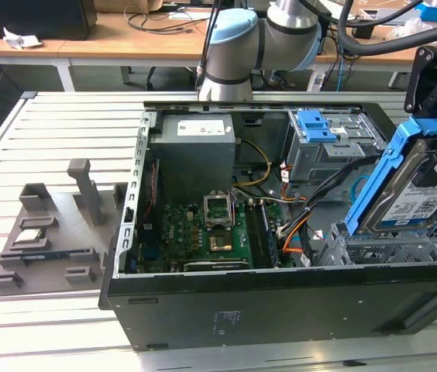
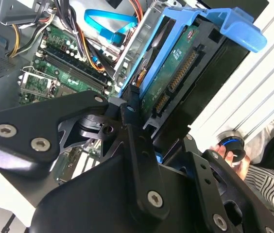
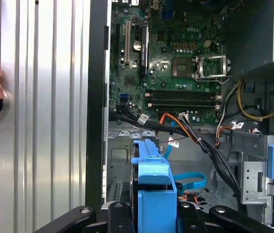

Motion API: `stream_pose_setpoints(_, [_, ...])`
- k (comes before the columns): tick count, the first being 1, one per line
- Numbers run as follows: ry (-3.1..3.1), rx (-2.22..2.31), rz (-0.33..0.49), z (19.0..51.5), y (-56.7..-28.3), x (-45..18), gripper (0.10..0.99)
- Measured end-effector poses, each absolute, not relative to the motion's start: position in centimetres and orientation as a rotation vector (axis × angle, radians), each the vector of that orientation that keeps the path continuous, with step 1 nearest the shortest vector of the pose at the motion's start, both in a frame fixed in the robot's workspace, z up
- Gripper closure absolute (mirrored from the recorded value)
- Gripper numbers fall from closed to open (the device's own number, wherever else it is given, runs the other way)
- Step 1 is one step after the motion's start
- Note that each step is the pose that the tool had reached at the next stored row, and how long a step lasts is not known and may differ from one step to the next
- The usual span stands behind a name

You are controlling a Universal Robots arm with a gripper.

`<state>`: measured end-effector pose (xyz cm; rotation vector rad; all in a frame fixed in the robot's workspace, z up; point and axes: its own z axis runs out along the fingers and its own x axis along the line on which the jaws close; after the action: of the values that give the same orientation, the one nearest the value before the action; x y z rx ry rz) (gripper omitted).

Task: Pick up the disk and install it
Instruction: 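Pick up the disk, then insert the disk into the insertion slot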

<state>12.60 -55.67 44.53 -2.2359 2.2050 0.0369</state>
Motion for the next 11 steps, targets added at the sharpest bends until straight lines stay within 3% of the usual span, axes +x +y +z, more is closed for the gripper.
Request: stream_pose_setpoints(11, [2.206, -2.237, 0.035, 44.43, -55.61, 12.64, 0.725])
